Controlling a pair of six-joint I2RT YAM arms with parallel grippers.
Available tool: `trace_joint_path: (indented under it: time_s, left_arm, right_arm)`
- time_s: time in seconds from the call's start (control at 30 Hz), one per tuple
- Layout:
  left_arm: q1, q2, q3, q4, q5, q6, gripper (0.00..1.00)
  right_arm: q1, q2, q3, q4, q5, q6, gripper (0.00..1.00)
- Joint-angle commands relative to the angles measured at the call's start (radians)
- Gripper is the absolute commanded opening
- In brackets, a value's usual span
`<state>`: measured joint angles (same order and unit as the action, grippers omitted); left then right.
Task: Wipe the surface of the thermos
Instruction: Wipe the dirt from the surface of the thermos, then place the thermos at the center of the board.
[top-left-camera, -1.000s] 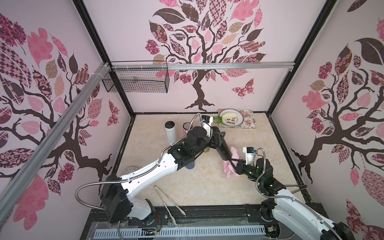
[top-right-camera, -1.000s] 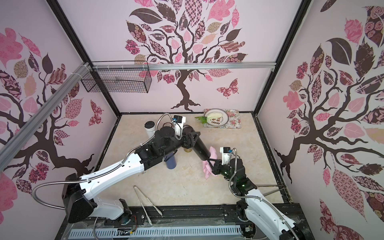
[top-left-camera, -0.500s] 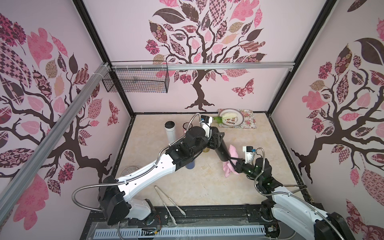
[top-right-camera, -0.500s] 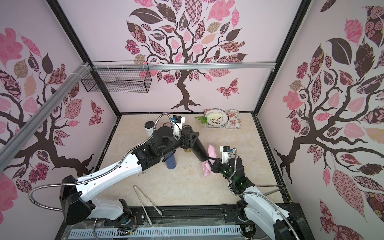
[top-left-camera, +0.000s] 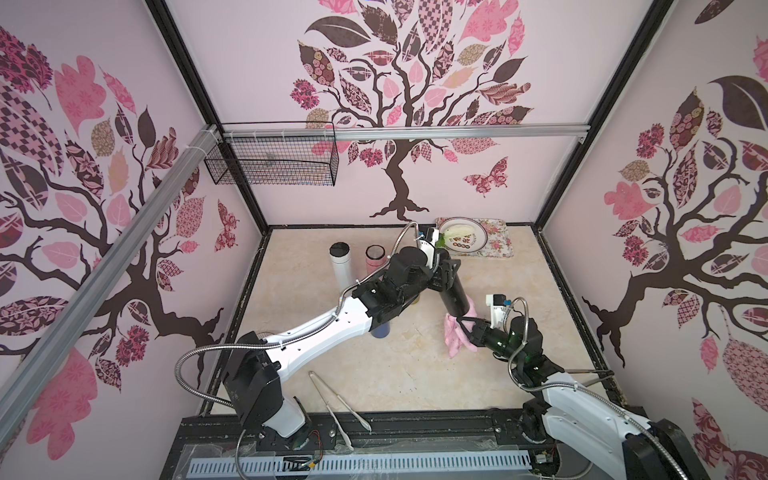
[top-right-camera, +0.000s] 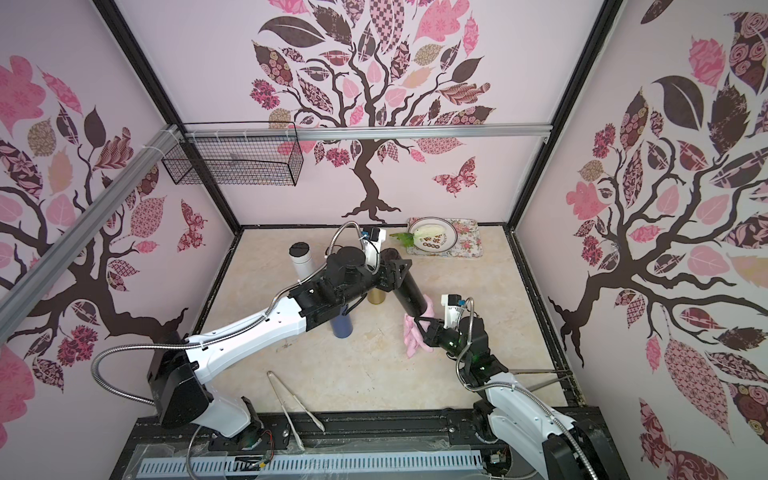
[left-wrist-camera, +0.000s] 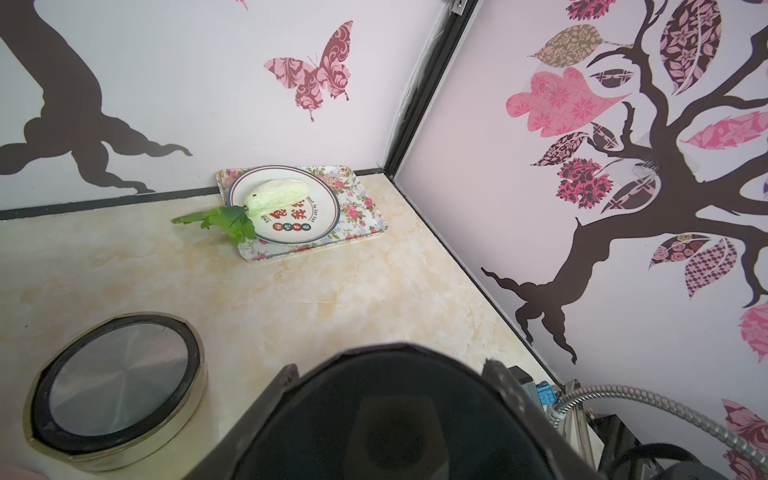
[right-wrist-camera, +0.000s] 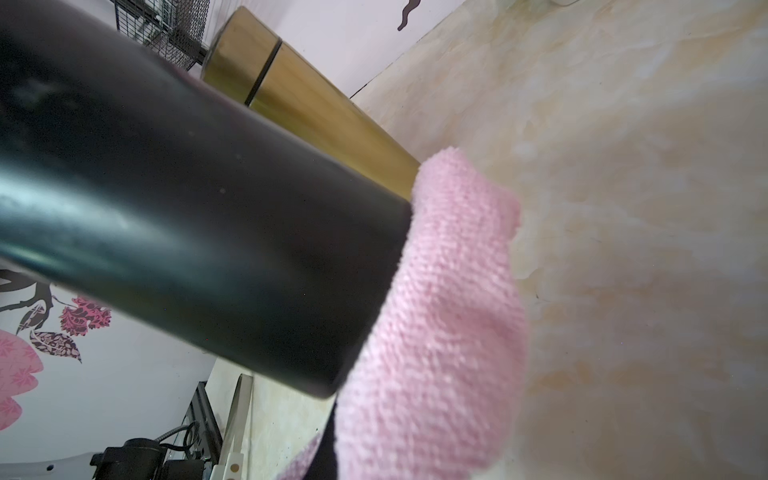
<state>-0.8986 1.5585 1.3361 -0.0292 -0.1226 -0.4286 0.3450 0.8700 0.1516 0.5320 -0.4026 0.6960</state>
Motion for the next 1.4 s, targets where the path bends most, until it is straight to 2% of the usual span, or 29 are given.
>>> trace_joint_path:
  time_s: [0.0, 0.43, 0.63, 0.7, 1.13, 1.37]
  left_arm:
    - [0.001, 0.015, 0.035, 0.018, -0.078, 0.068, 0.0]
    - [0.004, 0.088, 0.136, -0.007, -0.062, 0.107, 0.0]
    - [0.005, 0.192, 0.256, -0.028, -0.074, 0.137, 0.0]
    - [0.008, 0.234, 0.3, -0.04, -0.09, 0.153, 0.0]
    - [0.055, 0.554, 0.697, -0.183, -0.144, 0.262, 0.0]
    - [0.095, 0.645, 0.785, -0.174, -0.099, 0.249, 0.0]
  right_arm:
    - [-0.019, -0.059, 0.071, 0.05, 0.02, -0.004, 0.0]
    - [-0.034, -0.145, 0.213, -0.143, 0.289, -0.064, 0.0]
    - [-0.039, -0.133, 0.261, -0.27, 0.518, -0.04, 0.0]
    - [-0.041, -0.123, 0.271, -0.286, 0.559, -0.039, 0.0]
    - [-0.048, -0.064, 0.24, -0.199, 0.549, -0.029, 0.0]
    - [-0.049, -0.042, 0.221, -0.169, 0.509, -0.023, 0.0]
